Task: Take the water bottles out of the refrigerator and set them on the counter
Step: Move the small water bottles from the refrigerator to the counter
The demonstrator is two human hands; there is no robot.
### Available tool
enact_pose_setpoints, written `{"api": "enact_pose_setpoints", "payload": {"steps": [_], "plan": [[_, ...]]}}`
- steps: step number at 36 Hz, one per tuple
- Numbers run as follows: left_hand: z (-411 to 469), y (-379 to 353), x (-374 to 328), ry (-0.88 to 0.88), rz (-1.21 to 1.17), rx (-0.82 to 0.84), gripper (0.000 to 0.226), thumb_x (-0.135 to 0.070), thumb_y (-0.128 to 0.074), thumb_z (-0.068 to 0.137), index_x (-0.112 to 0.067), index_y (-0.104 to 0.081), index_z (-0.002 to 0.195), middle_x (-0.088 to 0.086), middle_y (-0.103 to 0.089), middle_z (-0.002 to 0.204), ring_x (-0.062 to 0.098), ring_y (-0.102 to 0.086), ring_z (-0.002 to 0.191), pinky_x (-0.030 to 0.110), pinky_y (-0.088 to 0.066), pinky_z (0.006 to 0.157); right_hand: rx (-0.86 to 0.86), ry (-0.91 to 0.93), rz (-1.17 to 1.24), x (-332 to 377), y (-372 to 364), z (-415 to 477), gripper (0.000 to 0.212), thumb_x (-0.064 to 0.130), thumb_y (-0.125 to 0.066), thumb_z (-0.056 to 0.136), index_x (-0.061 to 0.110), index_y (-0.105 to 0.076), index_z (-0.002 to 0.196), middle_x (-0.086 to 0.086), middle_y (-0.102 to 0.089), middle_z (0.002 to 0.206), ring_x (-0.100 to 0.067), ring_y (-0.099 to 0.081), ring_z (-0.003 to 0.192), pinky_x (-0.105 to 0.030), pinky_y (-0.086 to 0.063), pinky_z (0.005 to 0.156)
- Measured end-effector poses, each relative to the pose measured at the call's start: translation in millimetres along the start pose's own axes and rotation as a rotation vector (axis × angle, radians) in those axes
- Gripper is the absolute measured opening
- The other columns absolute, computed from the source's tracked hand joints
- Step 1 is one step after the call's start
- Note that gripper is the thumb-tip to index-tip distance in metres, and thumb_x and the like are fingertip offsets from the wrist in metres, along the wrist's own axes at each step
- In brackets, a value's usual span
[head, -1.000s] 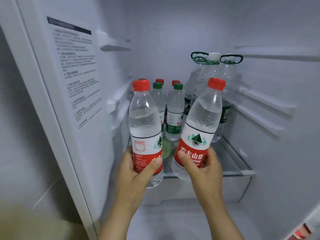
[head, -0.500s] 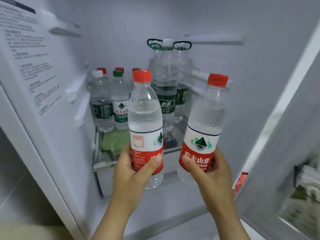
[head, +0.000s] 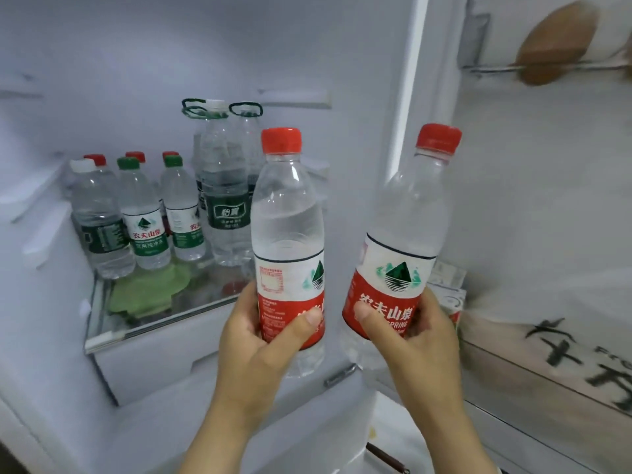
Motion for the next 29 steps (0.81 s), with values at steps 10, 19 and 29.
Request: {"api": "enact_pose_setpoints", "payload": {"steps": [10, 19, 29], "plan": [[-35, -38, -10, 0.01, -0.045, 0.031, 0.055, -0.042, -0.075, 0.05, -0.037, -0.064, 0.104, -0.011, -0.074, 0.099, 0.008, -0.07, 0.09, 0.013, -0.054, 0.066, -0.051, -0.011, 0.022, 18, 55, -24, 0.05, 0.04, -0.077, 0.052, 0.034, -0.064, 0.1, 0.024, -0.072, 0.093, 0.003, -0.069, 0.086, -0.01, -0.053, 0.065], [-41, -67, -19, -0.032, -0.071, 0.162, 0.056, -0.039, -0.074, 0.055, -0.03, -0.066, 0.109, -0.005, -0.074, 0.102, 0.013, -0.071, 0.092, 0.017, -0.055, 0.07, -0.129, 0.035, -0.041, 38, 83, -45, 0.04, 0.023, -0.083, 0.062, 0.037, -0.063, 0.094, 0.026, -0.071, 0.089, 0.005, -0.068, 0.082, -0.008, -0.051, 0.061], [-33, -104, -28, -0.045, -0.134, 0.43, 0.047, -0.042, -0.072, 0.056, -0.036, -0.068, 0.102, -0.004, -0.074, 0.1, 0.014, -0.071, 0.089, 0.019, -0.056, 0.069, -0.394, 0.086, -0.158, 67, 111, -70, 0.043, 0.037, -0.083, 0.055, 0.037, -0.062, 0.093, 0.026, -0.071, 0.086, 0.004, -0.069, 0.081, -0.009, -0.051, 0.063]]}}
Point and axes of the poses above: each hand's wrist, its own z-axis towards the middle knuckle, its own y-axis out of the back of the hand, x = y × z, the point moved 4 cm from there along z, towards the middle knuckle
